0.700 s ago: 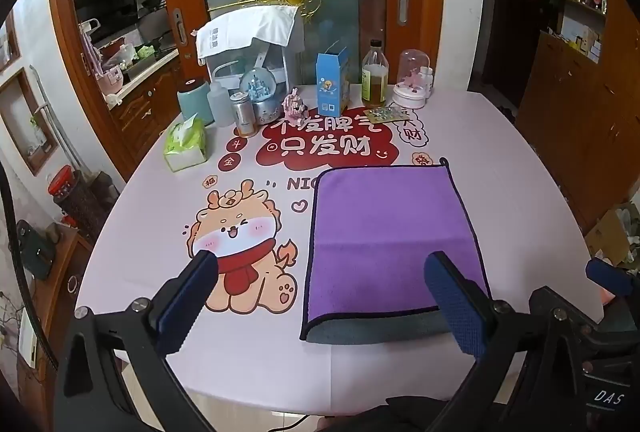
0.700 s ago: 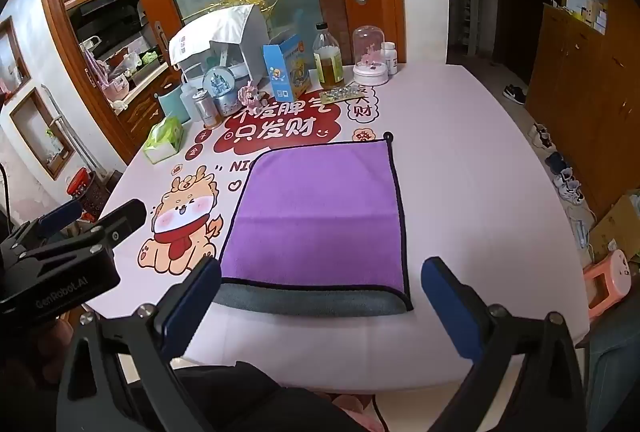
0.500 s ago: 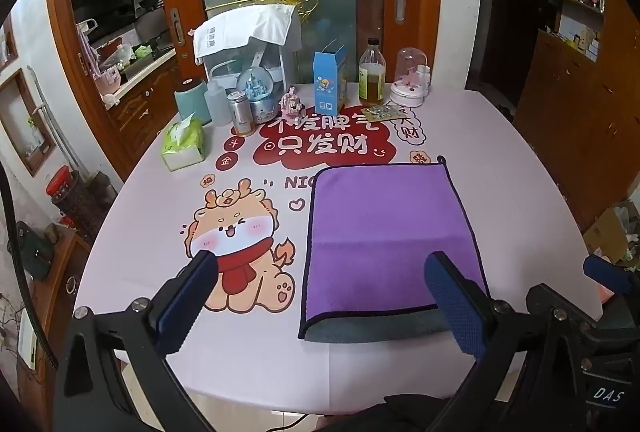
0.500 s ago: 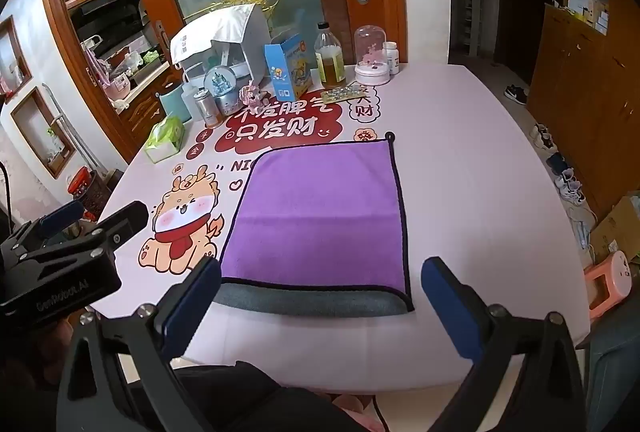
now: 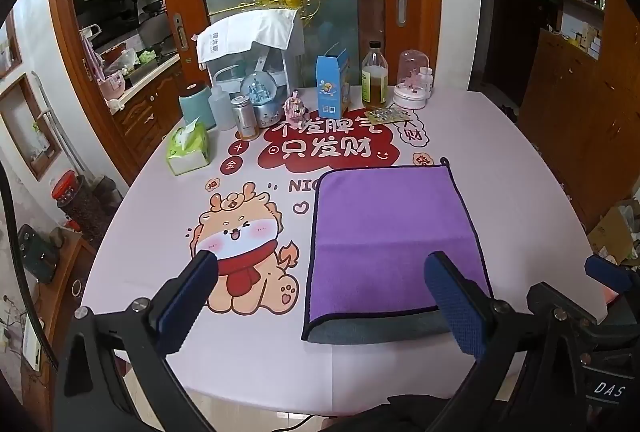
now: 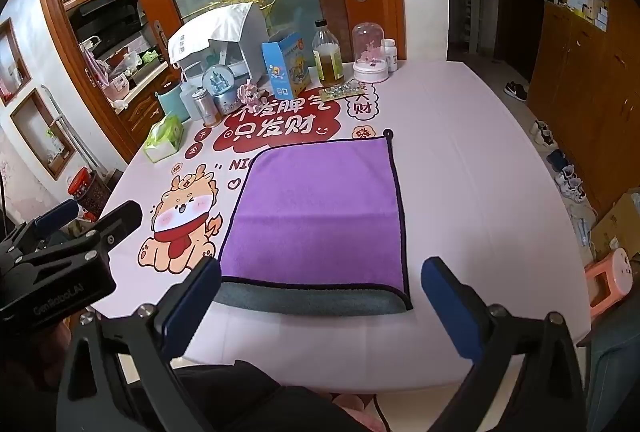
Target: Fold towel
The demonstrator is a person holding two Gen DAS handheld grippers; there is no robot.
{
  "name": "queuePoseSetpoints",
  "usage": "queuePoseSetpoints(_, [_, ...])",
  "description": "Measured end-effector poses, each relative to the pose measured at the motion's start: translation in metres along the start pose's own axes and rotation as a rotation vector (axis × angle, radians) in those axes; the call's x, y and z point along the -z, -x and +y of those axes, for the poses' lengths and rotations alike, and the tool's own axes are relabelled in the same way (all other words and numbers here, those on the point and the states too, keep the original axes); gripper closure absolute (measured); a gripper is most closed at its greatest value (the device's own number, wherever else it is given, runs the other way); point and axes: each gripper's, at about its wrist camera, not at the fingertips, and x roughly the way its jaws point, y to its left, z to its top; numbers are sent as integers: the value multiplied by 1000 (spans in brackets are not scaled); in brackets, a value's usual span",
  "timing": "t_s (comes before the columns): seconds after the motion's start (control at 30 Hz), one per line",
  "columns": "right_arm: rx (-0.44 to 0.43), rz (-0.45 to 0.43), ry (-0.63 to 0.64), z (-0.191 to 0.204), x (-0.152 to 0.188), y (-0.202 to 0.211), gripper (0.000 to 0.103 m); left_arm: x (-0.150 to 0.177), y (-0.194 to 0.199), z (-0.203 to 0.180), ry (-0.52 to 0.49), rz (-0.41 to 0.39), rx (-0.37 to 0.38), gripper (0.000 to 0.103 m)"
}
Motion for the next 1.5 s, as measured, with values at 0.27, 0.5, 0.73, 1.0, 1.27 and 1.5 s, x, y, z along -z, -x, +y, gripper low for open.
queuePoseSetpoints(0.27, [-4,2,-3,-4,0,-2,2,1,1,1,3,3,-5,1])
queuePoseSetpoints(0.5, [0,0,0,-5,-1,-3,2,0,2,1,7,4,-4,1])
queuePoseSetpoints(0.73, [-14,-30,36,-1,1,3,2,2,-1,0,4,17,-9,1])
queuePoseSetpoints(1.0, [-25,-63,88,-1,-8,4,2,2,-6,1,9,40,11,1])
queuePoseSetpoints(1.27, [-20,-50,88,-14,-10,-8,2,0,-23,1,2,109,16,1])
queuePoseSetpoints(1.5, [-20,-36,99,-31,-6,-25,2,3,-46,6,-10,161,8,1])
